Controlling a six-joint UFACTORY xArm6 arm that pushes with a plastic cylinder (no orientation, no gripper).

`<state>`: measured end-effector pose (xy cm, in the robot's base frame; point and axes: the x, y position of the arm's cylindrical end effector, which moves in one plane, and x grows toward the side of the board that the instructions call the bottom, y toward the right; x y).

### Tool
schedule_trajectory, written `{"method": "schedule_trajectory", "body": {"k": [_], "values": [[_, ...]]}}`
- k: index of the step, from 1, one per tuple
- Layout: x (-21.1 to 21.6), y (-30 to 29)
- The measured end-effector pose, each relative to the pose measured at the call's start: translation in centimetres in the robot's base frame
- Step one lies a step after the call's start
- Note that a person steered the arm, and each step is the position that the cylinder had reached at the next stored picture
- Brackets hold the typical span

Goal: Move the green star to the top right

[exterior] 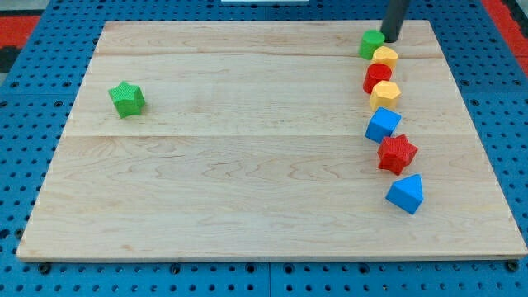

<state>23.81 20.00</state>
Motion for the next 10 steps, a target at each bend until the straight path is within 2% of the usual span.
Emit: {"method": "schedule_trajectory", "body": {"k": [1, 2, 3, 4, 5, 6, 8, 9, 10], "values": [[-2.2, -3.0], [-1.4, -15.5], [3.9, -26.9], [15.8, -26.8], [18.3, -39.4], [17.2, -49.0], [13.5, -36.9], [9.3, -37.1], [9.0, -33.5]]}}
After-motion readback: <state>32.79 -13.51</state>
